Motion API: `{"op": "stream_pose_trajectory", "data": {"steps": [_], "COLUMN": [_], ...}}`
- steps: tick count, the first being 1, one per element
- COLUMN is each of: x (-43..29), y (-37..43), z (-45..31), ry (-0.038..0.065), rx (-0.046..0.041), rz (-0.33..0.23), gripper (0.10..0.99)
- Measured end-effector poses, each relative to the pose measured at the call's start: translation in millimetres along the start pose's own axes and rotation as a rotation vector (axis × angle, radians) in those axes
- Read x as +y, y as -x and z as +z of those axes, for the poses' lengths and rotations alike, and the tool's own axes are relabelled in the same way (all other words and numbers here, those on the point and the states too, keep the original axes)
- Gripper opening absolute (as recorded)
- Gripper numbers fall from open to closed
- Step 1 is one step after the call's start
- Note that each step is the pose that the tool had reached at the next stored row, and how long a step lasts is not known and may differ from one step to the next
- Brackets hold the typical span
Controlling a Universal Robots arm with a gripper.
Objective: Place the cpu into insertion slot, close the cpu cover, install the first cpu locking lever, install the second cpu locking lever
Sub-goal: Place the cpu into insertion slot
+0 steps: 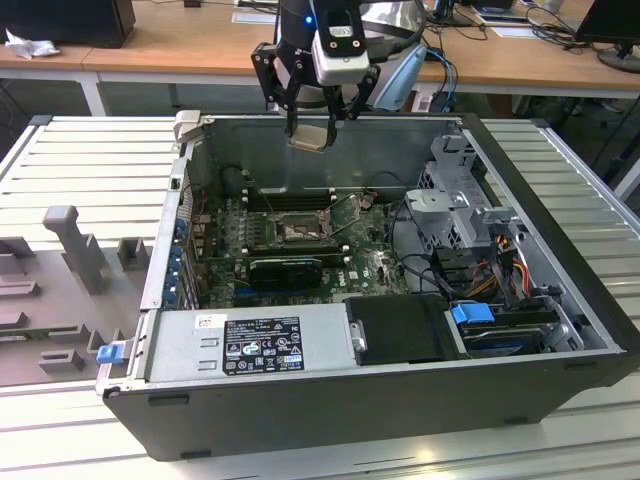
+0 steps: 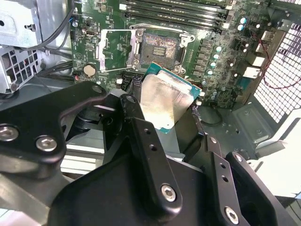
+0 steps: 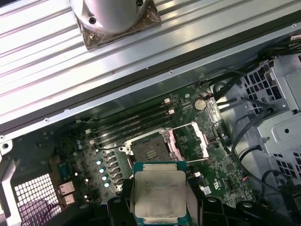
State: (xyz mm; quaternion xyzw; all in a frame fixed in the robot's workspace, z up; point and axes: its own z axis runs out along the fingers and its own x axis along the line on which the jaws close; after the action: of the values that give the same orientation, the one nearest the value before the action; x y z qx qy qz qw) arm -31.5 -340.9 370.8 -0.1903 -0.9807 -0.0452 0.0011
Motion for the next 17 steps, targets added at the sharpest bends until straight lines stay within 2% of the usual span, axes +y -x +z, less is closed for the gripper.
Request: {"op": "stream_pose_trajectory", "data": {"steps": [17], "x": [0.0], "y": [0.0], "z": [0.4], "ry": [0.001], "rx": [-0.0048], "rz": [0.055], "gripper": [0.533]}}
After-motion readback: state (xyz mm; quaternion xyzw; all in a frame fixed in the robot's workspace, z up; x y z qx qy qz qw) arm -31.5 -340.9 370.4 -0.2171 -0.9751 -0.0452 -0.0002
